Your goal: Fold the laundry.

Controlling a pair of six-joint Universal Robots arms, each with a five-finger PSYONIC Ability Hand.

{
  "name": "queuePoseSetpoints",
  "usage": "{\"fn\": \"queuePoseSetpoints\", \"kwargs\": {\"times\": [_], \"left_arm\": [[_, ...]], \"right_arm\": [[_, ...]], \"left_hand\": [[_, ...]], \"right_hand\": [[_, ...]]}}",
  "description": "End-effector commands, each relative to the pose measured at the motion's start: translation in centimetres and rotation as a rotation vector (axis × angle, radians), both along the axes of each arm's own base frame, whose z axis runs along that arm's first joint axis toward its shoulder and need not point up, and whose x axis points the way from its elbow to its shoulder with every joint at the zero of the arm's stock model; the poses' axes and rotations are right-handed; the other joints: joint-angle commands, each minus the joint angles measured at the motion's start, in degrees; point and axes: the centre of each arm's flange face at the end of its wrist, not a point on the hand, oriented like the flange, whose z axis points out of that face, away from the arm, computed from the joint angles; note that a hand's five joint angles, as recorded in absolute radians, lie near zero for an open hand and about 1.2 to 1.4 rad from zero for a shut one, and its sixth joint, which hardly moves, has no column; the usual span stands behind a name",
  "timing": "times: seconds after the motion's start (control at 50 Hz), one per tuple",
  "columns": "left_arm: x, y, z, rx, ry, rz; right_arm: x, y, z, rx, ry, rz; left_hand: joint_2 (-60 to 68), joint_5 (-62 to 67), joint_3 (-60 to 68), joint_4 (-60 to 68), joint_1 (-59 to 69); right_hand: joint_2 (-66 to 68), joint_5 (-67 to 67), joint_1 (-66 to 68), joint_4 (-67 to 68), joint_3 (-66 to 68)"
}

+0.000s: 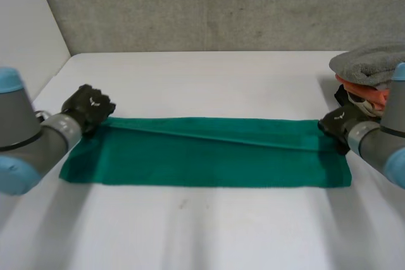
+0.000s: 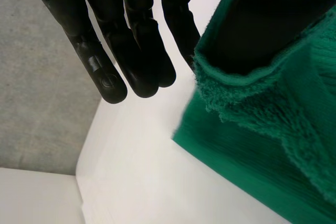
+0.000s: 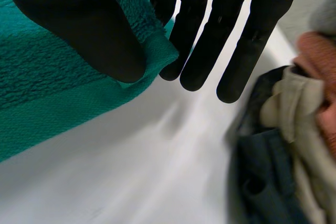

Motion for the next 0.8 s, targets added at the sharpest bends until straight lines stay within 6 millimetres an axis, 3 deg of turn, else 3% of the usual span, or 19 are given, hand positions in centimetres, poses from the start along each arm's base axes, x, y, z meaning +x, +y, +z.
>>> {"fn": "queuePoseSetpoints", "kwargs": {"times": [0.02,0.06,0.08,0.1,0.12,0.14,0.16,0.18,0.24,0.28,0.36,0.44,0.5,0.64,0.7,0.8], "left_arm": [[-2.8,-3.9,-2.3,-0.043,-0.014,0.023],[-3.0,-4.9,-2.6,-0.06,-0.013,0.03],[-3.1,-5.1,-2.8,-0.063,-0.012,0.03],[-3.3,-5.3,-2.9,-0.066,-0.012,0.027],[-3.5,-5.3,-3.0,-0.069,-0.014,0.023],[-3.8,-5.3,-3.2,-0.071,-0.019,0.012],[-3.9,-5.4,-3.1,-0.077,-0.021,0.011],[-4.2,-5.3,-3.0,-0.083,-0.019,0.005],[-5.0,-5.0,-2.4,-0.094,0.003,-0.009],[-5.4,-4.8,-2.0,-0.111,0.007,-0.02],[-5.7,-4.2,1.1,-0.173,0.027,-0.027],[-5.3,-3.0,2.5,-0.175,0.028,-0.025],[-4.9,-2.1,3.1,-0.167,0.036,-0.023],[-3.7,0.2,2.0,-0.062,0.087,-0.001],[-2.7,0.1,1.1,-0.031,0.086,0.025],[-1.1,-1.4,0.5,-0.025,0.081,0.066]], "right_arm": [[1.0,-3.3,-0.9,-0.13,0.009,-0.025],[1.3,-4.0,-1.2,-0.153,0.003,-0.023],[1.4,-4.2,-1.3,-0.16,0.003,-0.024],[1.4,-4.4,-1.5,-0.162,0.005,-0.027],[1.6,-4.6,-1.6,-0.166,0.005,-0.025],[2.0,-4.7,-1.8,-0.168,0.006,-0.02],[2.2,-4.8,-1.7,-0.174,0.003,-0.018],[2.5,-4.8,-1.7,-0.177,0.001,-0.014],[3.2,-4.6,-0.1,-0.211,-0.023,-0.004],[3.4,-4.3,1.4,-0.238,-0.046,-0.007],[2.9,-3.3,5.9,-0.302,-0.146,-0.031],[2.6,-1.6,8.6,-0.325,-0.189,-0.025],[2.4,-0.5,8.4,-0.28,-0.189,-0.005],[0.1,2.6,4.4,-0.009,-0.175,-0.008],[-0.6,4.1,3.1,0.067,-0.182,-0.004],[-0.9,4.8,1.2,0.08,-0.198,0.011]], "left_hand": [[11.4,13.5,11.8,11.3,13.8],[11.4,13.5,11.8,11.3,13.8],[11.4,13.5,11.8,11.3,13.8],[11.4,13.5,11.8,11.3,13.8],[-7.7,-5.6,-7.4,-7.9,-5.4],[-58.6,-56.5,-58.2,-58.7,-56.2],[-57.7,-55.6,-57.4,-57.9,-55.4],[-48.9,-46.7,-48.5,-49.0,-46.5],[-58.2,-56.1,-57.9,-58.4,-55.9],[-58.6,-56.5,-58.2,-58.7,-56.2],[-58.6,-56.5,-58.2,-58.7,-56.2],[-58.6,-56.5,-58.2,-58.7,-56.2],[-58.6,-56.5,-58.2,-58.7,-56.2],[-58.6,-56.5,-58.2,-58.7,-56.2],[-58.6,-56.5,-58.2,-58.7,-56.2],[-58.6,-56.5,-58.2,-58.7,-56.2]], "right_hand": [[13.0,12.0,16.8,11.5,12.1],[13.0,12.0,16.8,11.5,12.1],[-3.6,-4.6,0.2,-5.1,-4.5],[-30.6,-31.6,-26.8,-32.1,-31.5],[-57.0,-58.0,-53.2,-58.5,-57.9],[-57.0,-58.0,-53.2,-58.5,-57.9],[-57.0,-58.0,-53.2,-58.5,-57.9],[-57.0,-58.0,-53.2,-58.5,-57.9],[-57.0,-58.0,-53.2,-58.5,-57.9],[-57.0,-58.0,-53.2,-58.5,-57.9],[-57.0,-58.0,-53.2,-58.5,-57.9],[-57.0,-58.0,-53.2,-58.5,-57.9],[-57.0,-58.0,-53.2,-58.5,-57.9],[-57.0,-58.0,-53.2,-58.5,-57.9],[-57.0,-58.0,-53.2,-58.5,-57.9],[-57.0,-58.0,-53.2,-58.5,-57.9]]}}
